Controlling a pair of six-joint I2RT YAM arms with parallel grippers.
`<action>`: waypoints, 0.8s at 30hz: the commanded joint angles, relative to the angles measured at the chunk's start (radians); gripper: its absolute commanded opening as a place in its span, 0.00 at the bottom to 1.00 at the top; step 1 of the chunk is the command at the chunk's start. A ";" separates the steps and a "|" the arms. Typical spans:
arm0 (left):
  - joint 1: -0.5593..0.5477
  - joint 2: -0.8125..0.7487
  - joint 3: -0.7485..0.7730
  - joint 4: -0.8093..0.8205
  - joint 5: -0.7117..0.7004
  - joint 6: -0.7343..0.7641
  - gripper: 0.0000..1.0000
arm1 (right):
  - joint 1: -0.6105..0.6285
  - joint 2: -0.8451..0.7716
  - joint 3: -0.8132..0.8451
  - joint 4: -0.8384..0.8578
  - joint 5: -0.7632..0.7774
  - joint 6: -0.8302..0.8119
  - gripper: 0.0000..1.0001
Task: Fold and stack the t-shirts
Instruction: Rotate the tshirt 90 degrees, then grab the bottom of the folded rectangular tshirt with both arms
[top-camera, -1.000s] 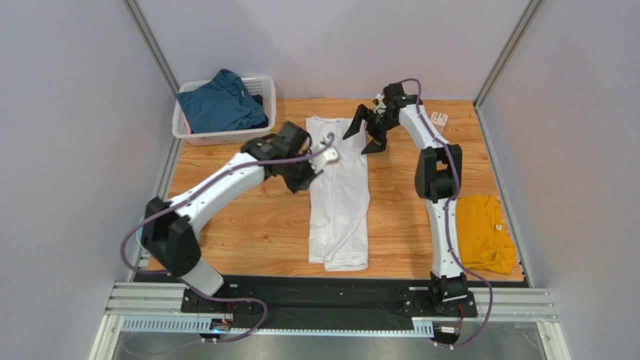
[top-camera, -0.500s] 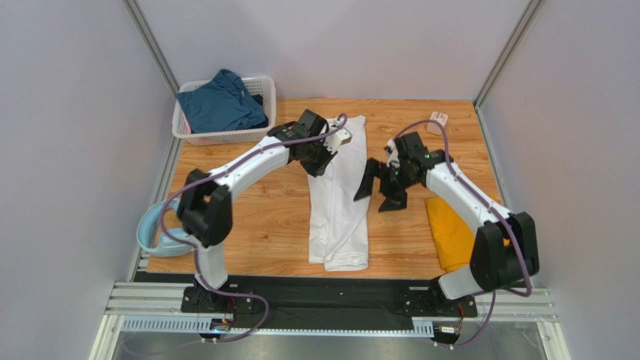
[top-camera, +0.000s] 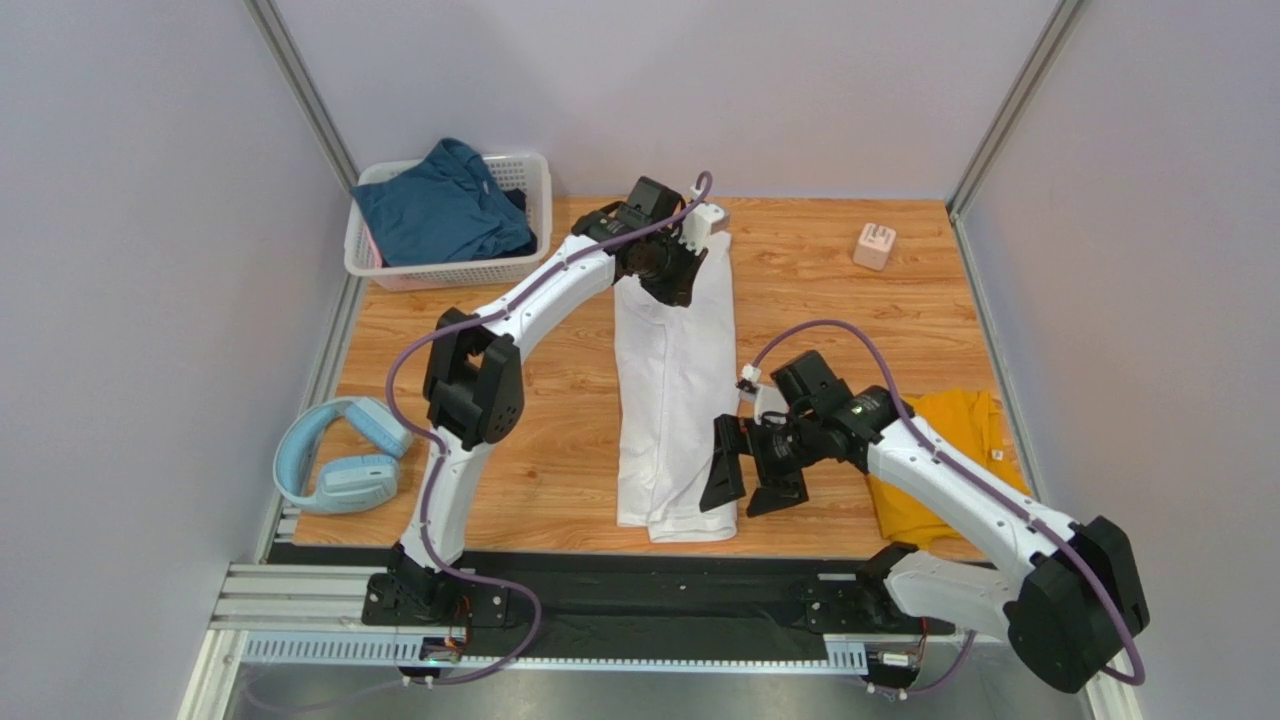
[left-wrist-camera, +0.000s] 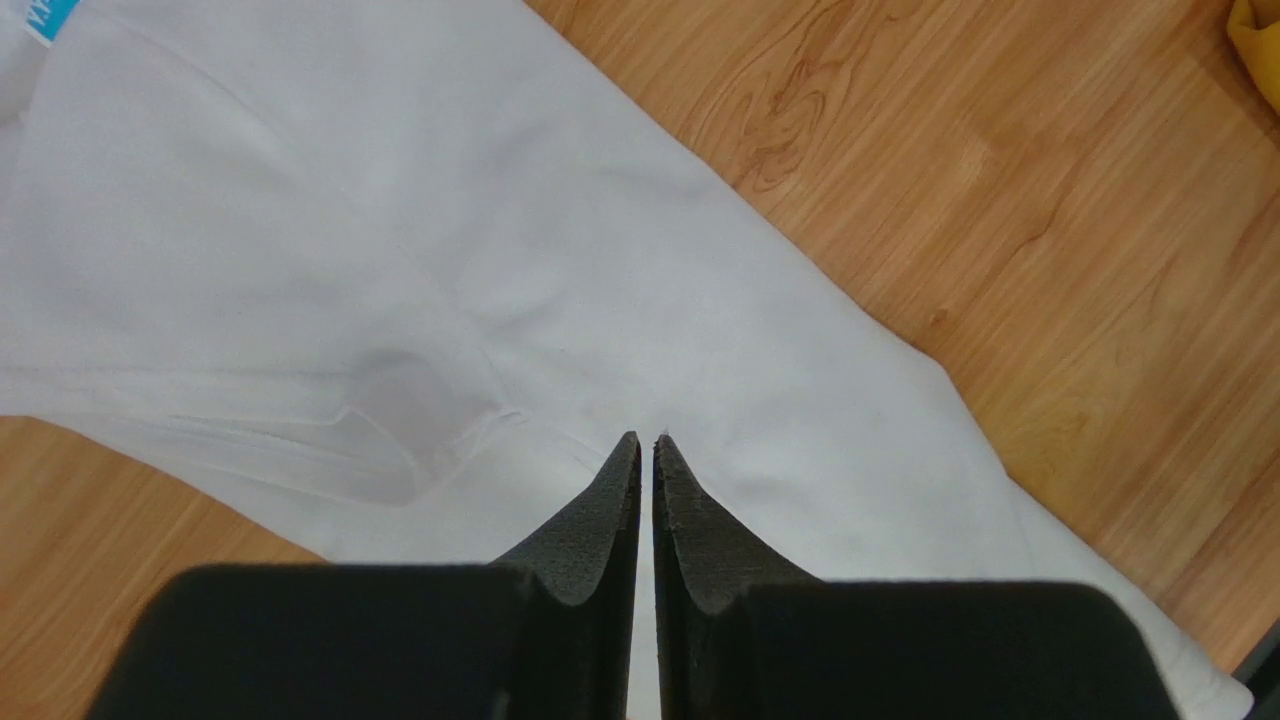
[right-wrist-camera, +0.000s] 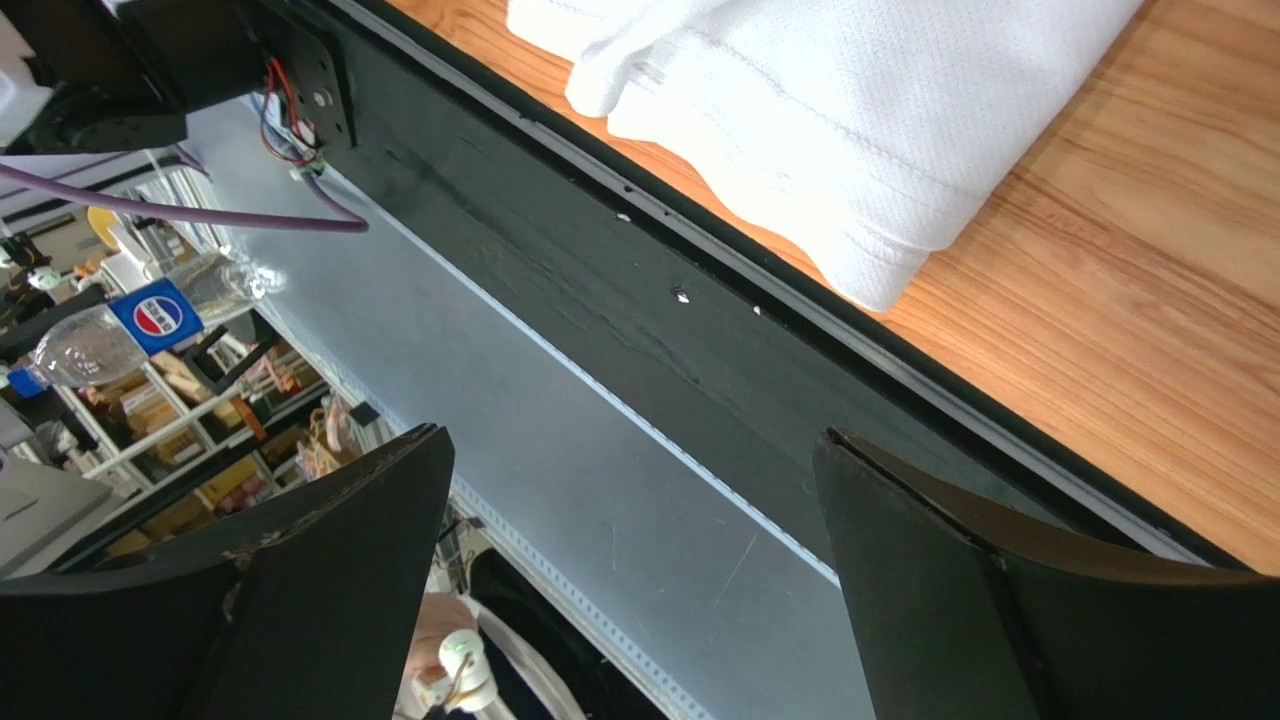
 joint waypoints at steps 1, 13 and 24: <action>0.000 0.039 0.021 0.050 0.069 -0.049 0.12 | 0.030 0.065 -0.042 0.145 -0.051 0.013 0.98; 0.000 0.237 0.110 -0.040 0.090 -0.043 0.12 | 0.070 0.306 0.069 0.256 -0.060 -0.019 0.96; 0.007 0.237 0.105 -0.097 0.075 0.000 0.12 | 0.077 0.452 0.046 0.325 -0.014 -0.051 0.93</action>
